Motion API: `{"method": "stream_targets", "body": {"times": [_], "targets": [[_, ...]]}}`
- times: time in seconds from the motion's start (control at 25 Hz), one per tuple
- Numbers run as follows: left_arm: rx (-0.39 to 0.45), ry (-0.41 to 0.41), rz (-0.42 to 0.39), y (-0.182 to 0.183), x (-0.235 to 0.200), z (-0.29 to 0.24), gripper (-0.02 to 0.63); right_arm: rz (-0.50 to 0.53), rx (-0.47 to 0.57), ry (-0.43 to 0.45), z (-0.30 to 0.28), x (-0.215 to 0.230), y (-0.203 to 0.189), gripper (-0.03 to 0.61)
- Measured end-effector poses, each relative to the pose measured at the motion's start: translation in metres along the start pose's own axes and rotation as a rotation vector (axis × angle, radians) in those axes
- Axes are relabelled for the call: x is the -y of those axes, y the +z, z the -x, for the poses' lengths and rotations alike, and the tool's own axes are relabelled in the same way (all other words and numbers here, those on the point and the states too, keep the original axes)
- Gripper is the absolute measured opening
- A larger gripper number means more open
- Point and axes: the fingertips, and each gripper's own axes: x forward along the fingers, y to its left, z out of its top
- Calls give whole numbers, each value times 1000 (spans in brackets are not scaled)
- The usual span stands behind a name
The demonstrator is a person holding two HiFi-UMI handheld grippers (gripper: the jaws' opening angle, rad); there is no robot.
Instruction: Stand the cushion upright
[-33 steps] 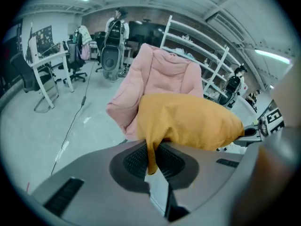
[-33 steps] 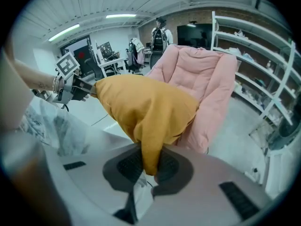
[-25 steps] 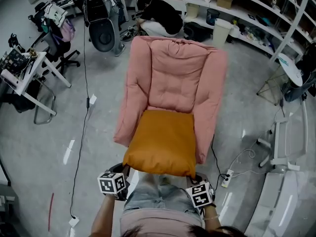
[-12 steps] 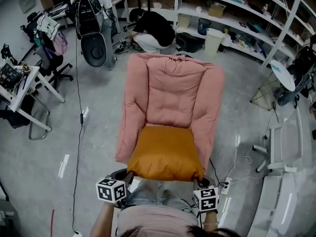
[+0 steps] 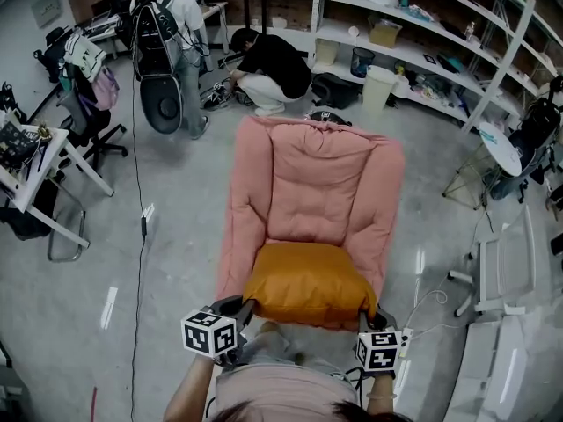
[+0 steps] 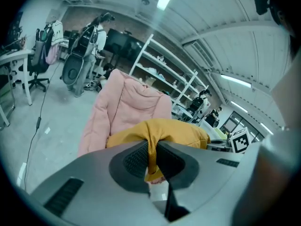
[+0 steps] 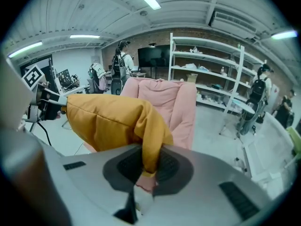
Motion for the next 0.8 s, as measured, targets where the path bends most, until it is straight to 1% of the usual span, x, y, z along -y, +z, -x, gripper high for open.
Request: {"method": "stream_targets", "body": {"times": [0.28,0.52,0.68,0.8], "targets": [[21,-63,13,32,-9,-11,25,-11,14,-59,-14,1,32,40],[25,-119,2,52,-18,-17,25,-21,29,-148,-26,0,49,40],[30,-134,-12,63,-19,-24,25,-41,46,-189,-31,2,56,38],[44,-142,2,70,-18,-28,25,-56,61,-196,-33,6,63,38]]}}
